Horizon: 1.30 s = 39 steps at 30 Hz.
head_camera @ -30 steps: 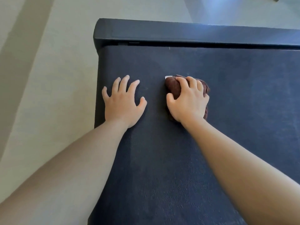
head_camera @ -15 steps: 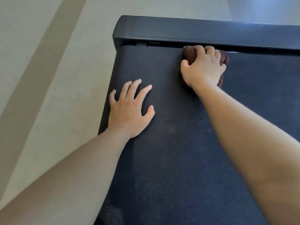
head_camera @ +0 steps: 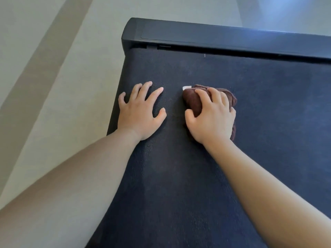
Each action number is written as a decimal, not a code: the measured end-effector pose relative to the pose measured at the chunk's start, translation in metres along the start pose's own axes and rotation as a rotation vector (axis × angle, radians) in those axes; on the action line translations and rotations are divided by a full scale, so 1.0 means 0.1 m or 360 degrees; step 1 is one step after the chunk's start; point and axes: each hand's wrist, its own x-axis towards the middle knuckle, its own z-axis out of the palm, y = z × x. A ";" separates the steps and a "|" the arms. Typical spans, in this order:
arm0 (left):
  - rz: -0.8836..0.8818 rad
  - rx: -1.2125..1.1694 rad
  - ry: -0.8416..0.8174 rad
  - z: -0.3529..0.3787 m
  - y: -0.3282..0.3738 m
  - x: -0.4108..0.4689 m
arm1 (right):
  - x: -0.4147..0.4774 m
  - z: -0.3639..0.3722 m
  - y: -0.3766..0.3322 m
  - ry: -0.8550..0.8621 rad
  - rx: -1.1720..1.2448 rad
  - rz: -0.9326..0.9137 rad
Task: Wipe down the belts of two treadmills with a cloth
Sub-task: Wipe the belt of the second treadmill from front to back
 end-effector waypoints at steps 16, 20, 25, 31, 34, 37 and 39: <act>-0.0094 -0.0112 -0.0165 -0.07 -0.21 0.14 | 0.69 0.20 -0.34 -0.0095 0.0025 -0.0052; -0.0073 -0.0084 -0.0174 -0.05 -0.22 0.14 | 1.24 0.36 -0.53 -0.0077 0.0042 -0.0079; -0.0072 -0.0104 -0.0186 -0.08 -0.21 0.14 | 1.46 0.39 -0.55 -0.0077 0.0025 -0.0107; -0.0063 -0.0100 -0.0169 -0.06 -0.22 0.14 | 1.13 0.25 -0.36 -0.0134 -0.0002 -0.0224; -0.0070 -0.0109 -0.0158 -0.05 -0.21 0.14 | 0.81 0.17 -0.22 -0.0108 -0.0023 -0.0203; -0.0069 -0.0107 -0.0143 -0.05 -0.21 0.14 | 0.66 0.14 -0.18 -0.0078 -0.0037 -0.0189; -0.0061 -0.0102 -0.0140 -0.06 -0.22 0.14 | 0.74 0.16 -0.24 -0.0078 -0.0013 -0.0125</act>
